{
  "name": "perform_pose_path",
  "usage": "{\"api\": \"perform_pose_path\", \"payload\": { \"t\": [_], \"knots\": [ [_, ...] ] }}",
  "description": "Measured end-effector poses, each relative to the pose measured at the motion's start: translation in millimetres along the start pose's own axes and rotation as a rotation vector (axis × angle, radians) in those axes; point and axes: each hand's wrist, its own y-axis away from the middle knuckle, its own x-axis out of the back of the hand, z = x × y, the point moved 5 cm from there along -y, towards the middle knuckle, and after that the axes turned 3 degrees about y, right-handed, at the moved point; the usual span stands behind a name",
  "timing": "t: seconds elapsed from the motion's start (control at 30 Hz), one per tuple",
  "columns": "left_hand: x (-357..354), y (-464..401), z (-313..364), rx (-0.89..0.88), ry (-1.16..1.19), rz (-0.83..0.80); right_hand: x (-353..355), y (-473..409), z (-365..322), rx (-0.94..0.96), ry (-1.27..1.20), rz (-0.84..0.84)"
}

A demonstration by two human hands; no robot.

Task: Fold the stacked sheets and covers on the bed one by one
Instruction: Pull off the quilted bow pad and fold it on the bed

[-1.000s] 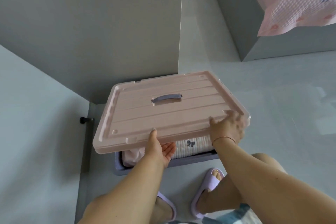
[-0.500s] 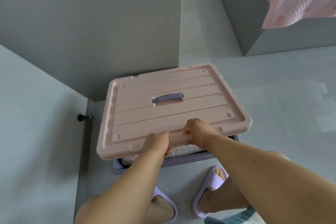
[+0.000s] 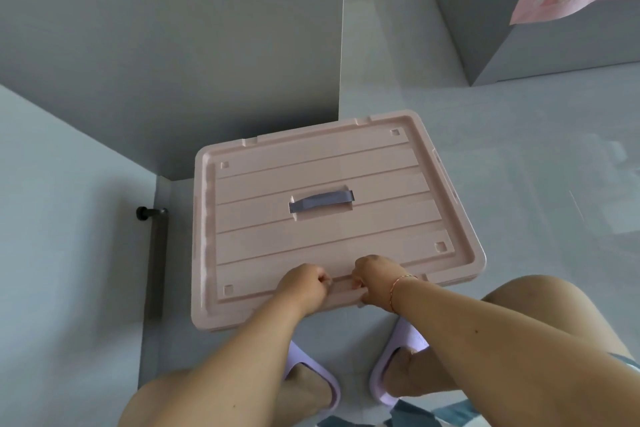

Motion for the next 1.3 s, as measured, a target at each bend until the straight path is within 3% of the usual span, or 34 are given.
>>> {"api": "perform_pose_path", "payload": {
  "t": [0.13,0.2,0.27,0.37,0.47,0.57,0.67,0.87,1.3],
  "knots": [
    [-14.2,-13.8,-14.5,-0.030,0.028,-0.066,-15.0,-17.4,11.1,-0.045,0.007,-0.049],
    [-14.3,-22.9,-17.3,-0.037,0.128,-0.035,-6.6,-25.6,22.0,-0.077,-0.030,0.048],
    [0.1,-32.7,-13.9,-0.066,0.191,0.119,9.0,-32.5,34.1,-0.112,-0.048,0.205],
    [31.7,-47.8,-4.8,-0.173,0.055,0.453,31.9,-43.0,50.5,-0.181,-0.097,0.462],
    [54.1,-64.4,2.5,-0.233,-0.076,0.632,50.4,-58.7,60.3,-0.184,-0.073,0.596],
    [64.7,-94.3,-2.9,-0.139,-0.217,0.572,66.2,-78.9,75.5,-0.194,0.015,0.670],
    [71.3,-122.4,-9.6,-0.085,-0.322,0.522,67.8,-107.6,91.6,-0.244,0.091,0.590],
    [74.0,-150.1,-11.2,-0.093,-0.454,0.653,66.8,-135.6,100.7,-0.246,0.208,0.635],
    [77.3,-152.8,-13.3,-0.124,-0.399,0.754,71.5,-136.0,107.6,-0.226,0.118,0.764]
  ]
}}
